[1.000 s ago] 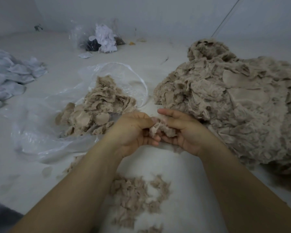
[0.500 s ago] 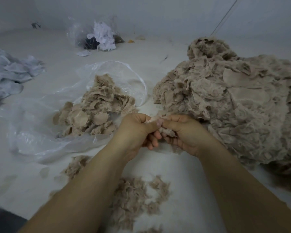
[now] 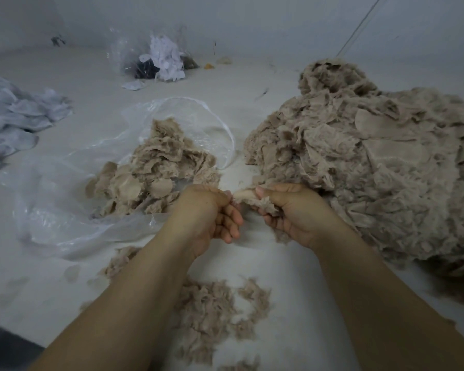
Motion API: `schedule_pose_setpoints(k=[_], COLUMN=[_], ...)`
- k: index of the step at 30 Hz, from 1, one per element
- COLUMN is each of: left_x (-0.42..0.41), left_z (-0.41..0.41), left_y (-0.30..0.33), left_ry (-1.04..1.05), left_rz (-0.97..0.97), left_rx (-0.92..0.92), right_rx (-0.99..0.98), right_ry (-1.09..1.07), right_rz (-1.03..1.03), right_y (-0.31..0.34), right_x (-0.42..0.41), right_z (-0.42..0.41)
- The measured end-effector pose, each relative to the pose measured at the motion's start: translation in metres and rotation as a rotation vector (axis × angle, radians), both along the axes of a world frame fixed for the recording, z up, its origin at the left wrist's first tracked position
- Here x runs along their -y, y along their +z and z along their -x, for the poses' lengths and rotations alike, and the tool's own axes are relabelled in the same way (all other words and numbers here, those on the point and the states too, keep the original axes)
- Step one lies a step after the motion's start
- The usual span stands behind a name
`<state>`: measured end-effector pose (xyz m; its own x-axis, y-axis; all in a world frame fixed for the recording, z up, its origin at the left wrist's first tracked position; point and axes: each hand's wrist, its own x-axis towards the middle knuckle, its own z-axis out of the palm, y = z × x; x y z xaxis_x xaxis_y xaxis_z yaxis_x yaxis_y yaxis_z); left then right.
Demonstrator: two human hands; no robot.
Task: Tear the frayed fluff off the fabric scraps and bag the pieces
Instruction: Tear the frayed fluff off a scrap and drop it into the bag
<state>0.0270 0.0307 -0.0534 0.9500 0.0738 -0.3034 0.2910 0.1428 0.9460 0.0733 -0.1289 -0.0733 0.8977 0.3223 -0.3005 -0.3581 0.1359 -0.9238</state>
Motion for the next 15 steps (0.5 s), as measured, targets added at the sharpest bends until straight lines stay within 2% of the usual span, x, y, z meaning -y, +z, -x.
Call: schedule_pose_setpoints(k=[4,15], left_x=[0.001,-0.004], left_z=[0.002,0.011], left_y=[0.001,0.007], left_ry=[0.005,-0.152], left_rz=[-0.016,-0.012], left_rx=[-0.029,-0.042], right_rx=[-0.02,-0.058], right_ry=[-0.003,-0.047], right_rz=[-0.008,0.012], right_y=[0.001,0.001], right_x=[0.001,0.0], right_z=[0.0,-0.002])
